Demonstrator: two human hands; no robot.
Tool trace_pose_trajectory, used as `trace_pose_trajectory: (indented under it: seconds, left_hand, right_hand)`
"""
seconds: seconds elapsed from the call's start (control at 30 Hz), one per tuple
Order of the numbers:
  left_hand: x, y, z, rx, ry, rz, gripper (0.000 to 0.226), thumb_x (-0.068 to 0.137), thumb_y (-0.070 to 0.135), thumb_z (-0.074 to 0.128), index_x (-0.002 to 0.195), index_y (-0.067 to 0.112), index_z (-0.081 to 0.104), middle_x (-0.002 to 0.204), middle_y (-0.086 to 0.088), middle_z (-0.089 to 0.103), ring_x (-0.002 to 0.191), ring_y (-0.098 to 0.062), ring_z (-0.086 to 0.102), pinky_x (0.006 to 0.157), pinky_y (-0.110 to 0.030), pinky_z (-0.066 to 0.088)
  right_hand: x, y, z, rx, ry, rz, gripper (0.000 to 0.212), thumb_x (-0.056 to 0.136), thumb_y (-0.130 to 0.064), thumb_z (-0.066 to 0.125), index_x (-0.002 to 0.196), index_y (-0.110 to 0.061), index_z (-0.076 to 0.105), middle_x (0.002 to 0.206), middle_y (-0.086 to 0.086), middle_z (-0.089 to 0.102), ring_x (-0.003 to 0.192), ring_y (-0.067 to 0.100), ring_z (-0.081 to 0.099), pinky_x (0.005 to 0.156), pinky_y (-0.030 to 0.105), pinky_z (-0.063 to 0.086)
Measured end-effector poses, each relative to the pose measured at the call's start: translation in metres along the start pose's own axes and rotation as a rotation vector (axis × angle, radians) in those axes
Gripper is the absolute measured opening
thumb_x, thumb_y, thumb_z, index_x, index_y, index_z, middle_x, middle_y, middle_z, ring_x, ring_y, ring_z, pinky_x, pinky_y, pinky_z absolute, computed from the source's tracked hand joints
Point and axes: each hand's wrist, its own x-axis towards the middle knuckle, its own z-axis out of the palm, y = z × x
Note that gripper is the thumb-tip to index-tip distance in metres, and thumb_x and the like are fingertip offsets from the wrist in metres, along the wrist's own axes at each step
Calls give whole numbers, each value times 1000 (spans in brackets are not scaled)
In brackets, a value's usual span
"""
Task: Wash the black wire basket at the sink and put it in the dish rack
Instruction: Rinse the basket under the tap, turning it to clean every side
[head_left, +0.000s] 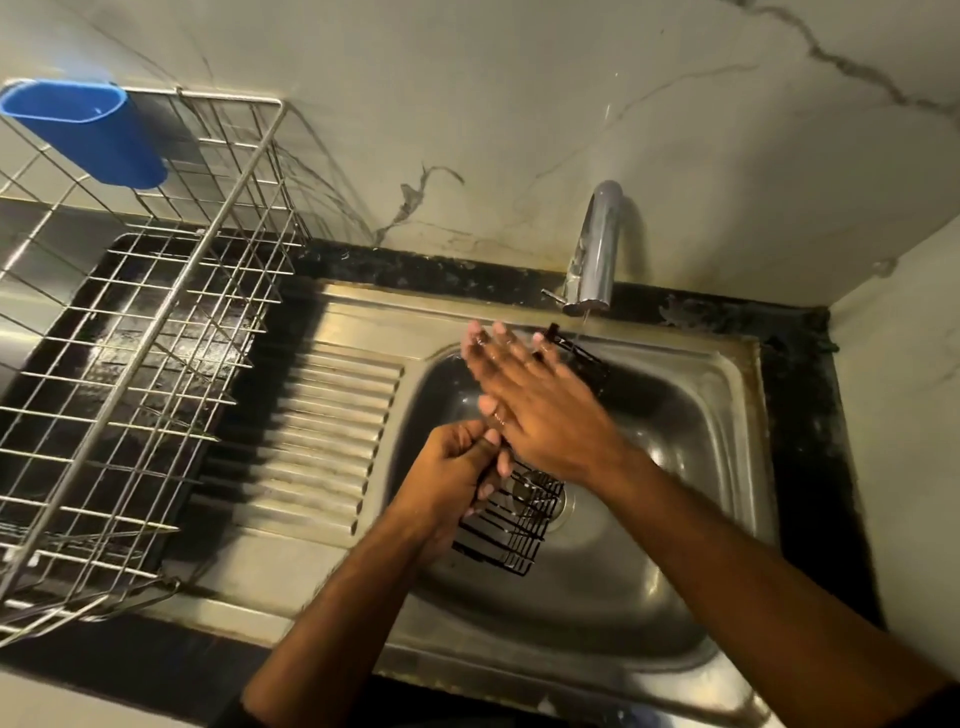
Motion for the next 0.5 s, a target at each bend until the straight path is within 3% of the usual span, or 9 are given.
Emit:
trace_pose_trajectory:
  seconds: [0.03, 0.1, 0.17, 0.23, 0.3, 0.33, 0.4, 0.47, 0.5]
  left_hand:
    - [-1, 0, 1, -2, 3, -1, 31, 107, 16, 44, 97, -4, 65, 67, -10, 50, 42, -6, 32, 34, -17, 24]
    - [-4, 0, 2, -5, 11, -20, 28, 108, 13, 42, 111, -5, 64, 67, -2, 55, 43, -5, 34, 35, -17, 24]
    - [-7, -1, -1, -16, 24, -18, 28, 107, 12, 42, 115, -4, 63, 67, 0, 56, 43, -4, 34, 34, -16, 24]
    - [-7, 0, -6, -29, 56, -4, 28, 107, 10, 41, 116, -5, 63, 67, -2, 55, 42, -5, 34, 33, -16, 24]
    - [-3, 0, -11, -45, 83, -1, 27, 107, 10, 41, 116, -5, 62, 68, -2, 55, 42, -5, 34, 33, -16, 25]
    - [-3, 0, -12, -51, 83, -2, 27, 107, 10, 41, 115, -3, 62, 69, -2, 55, 42, -5, 35, 33, -16, 25]
    - [-4, -3, -9, -34, 71, -7, 26, 107, 10, 41, 112, 1, 64, 68, -1, 57, 44, -5, 39, 35, -17, 30]
    - [-6, -7, -8, 43, 66, -12, 27, 108, 12, 42, 110, 2, 66, 67, 1, 61, 53, -8, 50, 45, -20, 42]
    - [-7, -10, -8, 87, 72, -9, 27, 108, 13, 42, 110, 3, 67, 67, 1, 63, 59, -10, 55, 55, -23, 47]
  right_hand:
    - [2, 6, 0, 3, 20, 38, 61, 106, -46, 14, 156, -27, -16, 164, -5, -19, 151, 17, -16, 123, 47, -5]
    - [9, 31, -3, 112, 64, 304, 61, 106, -47, 17, 157, -28, -11, 166, 0, -11, 153, 23, -6, 123, 47, -2]
    - [9, 45, -10, 215, 111, 465, 59, 106, -43, 23, 158, -25, 2, 165, 10, 12, 151, 29, 13, 122, 44, 8]
    - [10, 39, -14, 293, 270, 434, 51, 107, -35, 33, 156, -21, 25, 153, 14, 40, 134, 20, 42, 111, 34, 33]
    - [16, 24, -21, 472, 422, 424, 36, 106, -28, 38, 135, -16, 56, 127, 9, 62, 106, 7, 56, 93, 26, 48]
    - [21, 21, -24, 651, 468, 494, 30, 106, -26, 40, 118, -14, 65, 110, 6, 68, 93, 6, 60, 82, 24, 51]
    - [31, 25, -36, 1257, 543, 757, 26, 104, -22, 43, 95, -13, 66, 80, 2, 66, 68, 6, 58, 59, 19, 47]
    - [35, 29, -45, 1827, 560, 988, 24, 103, -17, 42, 87, -13, 60, 64, 1, 60, 53, 8, 52, 47, 17, 37]
    - [34, 29, -47, 1961, 518, 1033, 25, 102, -17, 41, 83, -15, 58, 61, 1, 57, 52, 9, 49, 46, 18, 35]
